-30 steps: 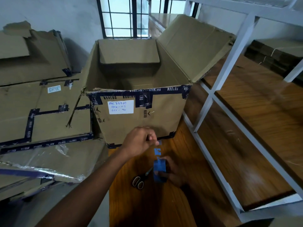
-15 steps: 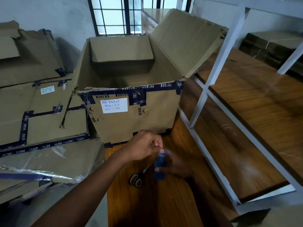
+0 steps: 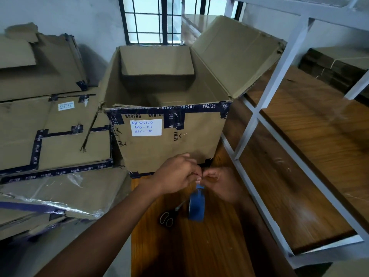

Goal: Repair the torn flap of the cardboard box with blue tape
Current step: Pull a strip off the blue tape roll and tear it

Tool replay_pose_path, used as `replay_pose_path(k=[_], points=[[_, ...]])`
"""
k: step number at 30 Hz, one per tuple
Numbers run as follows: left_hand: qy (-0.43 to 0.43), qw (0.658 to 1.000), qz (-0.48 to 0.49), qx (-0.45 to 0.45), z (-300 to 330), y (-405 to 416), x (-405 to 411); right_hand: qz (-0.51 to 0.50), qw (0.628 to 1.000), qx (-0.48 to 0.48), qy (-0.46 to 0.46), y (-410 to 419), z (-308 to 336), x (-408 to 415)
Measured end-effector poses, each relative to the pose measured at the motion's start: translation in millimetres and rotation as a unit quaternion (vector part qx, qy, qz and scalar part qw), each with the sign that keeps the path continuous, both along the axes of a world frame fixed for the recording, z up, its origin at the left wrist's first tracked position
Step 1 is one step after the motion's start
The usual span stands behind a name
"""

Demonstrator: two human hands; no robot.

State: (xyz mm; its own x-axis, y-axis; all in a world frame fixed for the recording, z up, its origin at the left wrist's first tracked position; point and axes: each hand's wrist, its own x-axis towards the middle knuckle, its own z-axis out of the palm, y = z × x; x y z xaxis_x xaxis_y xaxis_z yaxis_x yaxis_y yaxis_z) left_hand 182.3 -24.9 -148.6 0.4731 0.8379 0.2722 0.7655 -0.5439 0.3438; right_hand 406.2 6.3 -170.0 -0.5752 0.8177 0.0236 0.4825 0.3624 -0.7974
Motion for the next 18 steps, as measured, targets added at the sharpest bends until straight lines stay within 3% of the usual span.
replay_pose_path(k=[4,6,9,11,12,15,18], points=[[0.067,0.993,0.03,0.088,1.4,-5.3,0.6,-0.02,1.0,-0.002,-0.004,-2.2,0.1,-1.8],[0.059,0.99,0.051,0.117,0.1,-11.2,2.8,-0.026,1.0,-0.003,0.002,-2.5,2.5,-3.9],[-0.126,0.979,0.146,0.071,-11.9,-16.8,4.5,-0.045,0.999,-0.01,0.016,1.6,6.9,-7.6],[-0.291,0.929,0.229,-0.016,-22.3,-18.4,-1.4,-0.045,0.999,-0.005,-0.004,2.4,9.3,-10.2],[-0.323,0.911,0.256,-0.028,-27.8,-18.5,-7.3,-0.049,0.999,-0.004,-0.009,2.2,8.2,-10.7],[-0.247,0.928,0.276,-0.032,-55.8,-23.1,-26.8,-0.08,0.997,-0.001,-0.006,3.4,-0.1,-9.2],[-0.139,0.939,0.28,-0.141,-98.0,-45.8,-35.2,-0.103,0.994,-0.005,-0.019,8.6,-0.6,-10.9]])
